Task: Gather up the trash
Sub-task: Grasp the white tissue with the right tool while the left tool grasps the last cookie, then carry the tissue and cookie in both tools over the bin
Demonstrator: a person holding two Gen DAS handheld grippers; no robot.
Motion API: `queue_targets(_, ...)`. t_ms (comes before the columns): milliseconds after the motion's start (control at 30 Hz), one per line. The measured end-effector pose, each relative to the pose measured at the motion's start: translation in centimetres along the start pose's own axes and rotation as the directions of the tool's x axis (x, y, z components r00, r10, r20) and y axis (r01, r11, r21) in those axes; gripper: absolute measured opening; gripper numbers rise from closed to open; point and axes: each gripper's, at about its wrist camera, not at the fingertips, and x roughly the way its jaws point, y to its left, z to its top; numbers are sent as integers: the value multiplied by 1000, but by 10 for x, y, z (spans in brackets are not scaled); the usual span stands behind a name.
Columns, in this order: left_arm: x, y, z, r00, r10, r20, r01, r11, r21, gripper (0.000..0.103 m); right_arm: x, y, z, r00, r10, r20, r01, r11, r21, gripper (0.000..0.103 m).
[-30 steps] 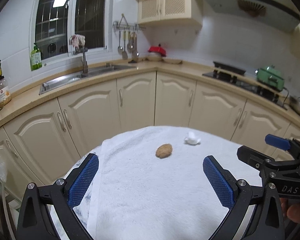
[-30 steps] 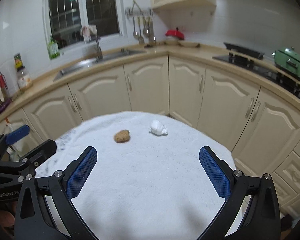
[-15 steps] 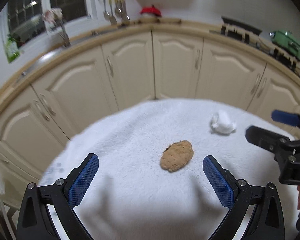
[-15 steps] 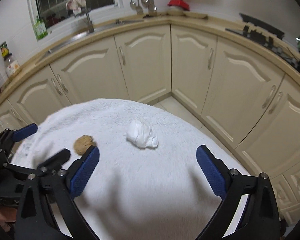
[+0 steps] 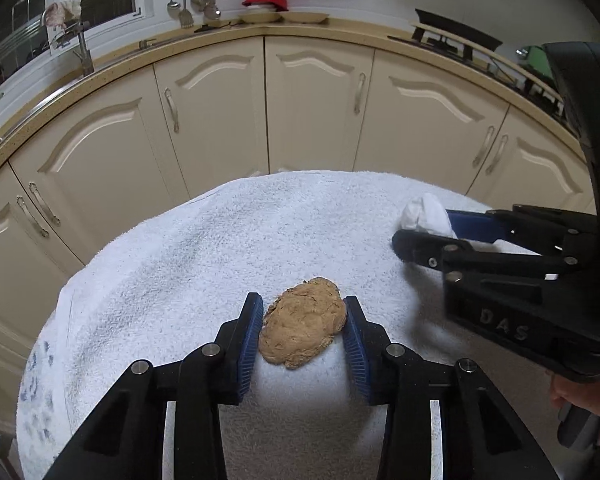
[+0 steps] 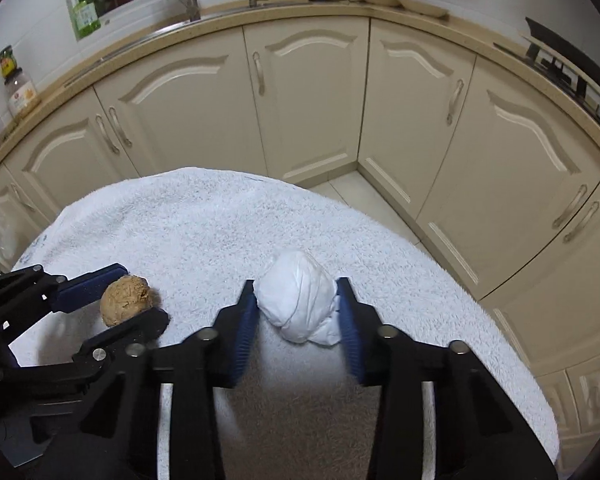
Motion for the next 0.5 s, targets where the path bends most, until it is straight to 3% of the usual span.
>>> queue_targets(133,4,7,3,999,-42,-8,41,998,-43,36,-11,-2,-10,1000,22,16,-22,1000,21,35)
queue_targets(267,-4,1,6,999,-31,22,32,998,-48,36,-37,2,-28,998,50,43,-52,998,40,35)
queue_targets(500,-49,-24,-11,993,-51,106,55,998,-43,36,-103,23,-62,990,82,114,-88,995,44,34)
